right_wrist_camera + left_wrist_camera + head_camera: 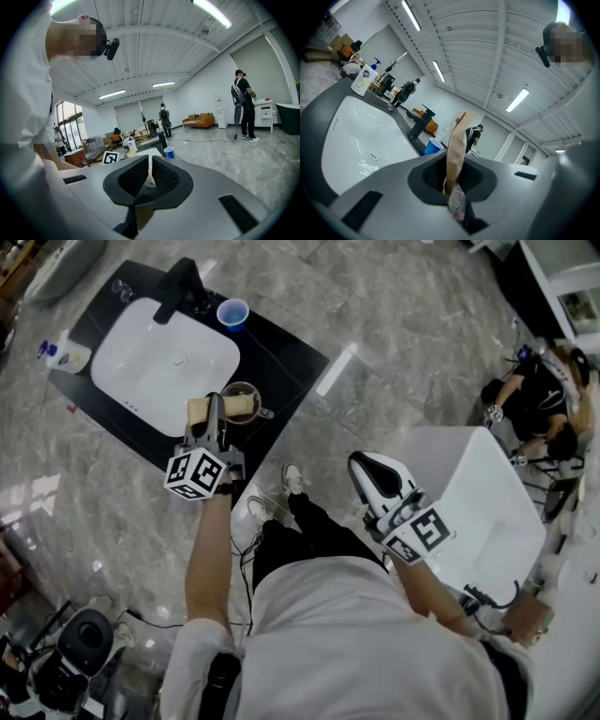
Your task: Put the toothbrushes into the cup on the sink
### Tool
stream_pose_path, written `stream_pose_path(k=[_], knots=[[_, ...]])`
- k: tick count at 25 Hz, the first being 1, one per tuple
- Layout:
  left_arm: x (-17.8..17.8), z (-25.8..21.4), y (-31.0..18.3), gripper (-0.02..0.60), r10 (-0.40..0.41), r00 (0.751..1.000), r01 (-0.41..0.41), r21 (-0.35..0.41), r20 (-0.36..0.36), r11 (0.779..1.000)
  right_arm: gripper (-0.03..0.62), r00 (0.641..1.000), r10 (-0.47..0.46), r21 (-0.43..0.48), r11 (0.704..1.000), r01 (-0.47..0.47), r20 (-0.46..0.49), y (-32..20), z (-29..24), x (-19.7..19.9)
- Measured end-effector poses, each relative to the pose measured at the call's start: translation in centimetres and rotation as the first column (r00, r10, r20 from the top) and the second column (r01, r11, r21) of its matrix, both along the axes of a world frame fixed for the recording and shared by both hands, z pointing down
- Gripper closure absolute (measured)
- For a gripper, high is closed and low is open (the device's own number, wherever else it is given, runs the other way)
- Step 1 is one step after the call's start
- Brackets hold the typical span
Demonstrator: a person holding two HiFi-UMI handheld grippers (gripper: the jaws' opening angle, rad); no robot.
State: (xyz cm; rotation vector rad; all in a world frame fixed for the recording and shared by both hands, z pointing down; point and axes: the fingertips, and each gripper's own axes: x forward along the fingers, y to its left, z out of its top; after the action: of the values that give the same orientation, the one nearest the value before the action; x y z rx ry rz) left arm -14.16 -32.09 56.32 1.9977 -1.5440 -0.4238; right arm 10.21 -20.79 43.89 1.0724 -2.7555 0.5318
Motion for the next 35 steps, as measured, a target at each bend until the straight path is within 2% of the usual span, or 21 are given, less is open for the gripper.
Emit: stream_pose_path(k=[7, 11, 15, 19, 29, 35], knots=[[0.1, 0.3, -0.4, 0.554, -0.004, 1.000, 0.005, -0.005, 0.022, 1.000, 0.546, 0.999, -0.037, -0.015, 0.999, 0.037, 0.005, -0.9, 0.4, -0.5], [1.3, 0.5, -0.4, 0.474, 0.041, 0.996, -0.040, -0.003, 0.076, 0.999, 0.546, 0.998, -0.059, -0.018, 0.998, 0.059, 0.007, -1.4, 0.5, -0.7], [1.6, 0.2, -0.5, 0.408, 0.042, 0.988, -0.043, 0.002, 0.146, 0.999, 0.546, 0.998, -0.069, -0.017, 0.997, 0.069, 0.009, -1.9, 0.5, -0.8], [1.1, 0.2, -0.4, 0.370, 0.022, 0.983, -0.021, -0.004, 0.184, 1.000, 0.546, 0.997, -0.081, -0.011, 0.997, 0.081, 0.012, -2.1, 0.4, -0.9], [-1.2, -0.7, 0.7, 0.328, -0.044, 0.965, 0.046, -0.001, 0.259, 0.999, 0.546, 0.994, -0.106, 0.028, 0.994, 0.105, 0.025, -1.4, -0.8, -1.8], [-2.9, -2.4, 2.6, 0.327, -0.095, 0.935, 0.094, 0.018, 0.341, 0.995, 0.546, 0.992, -0.120, 0.064, 0.991, 0.117, 0.037, -1.0, -1.9, -2.4]])
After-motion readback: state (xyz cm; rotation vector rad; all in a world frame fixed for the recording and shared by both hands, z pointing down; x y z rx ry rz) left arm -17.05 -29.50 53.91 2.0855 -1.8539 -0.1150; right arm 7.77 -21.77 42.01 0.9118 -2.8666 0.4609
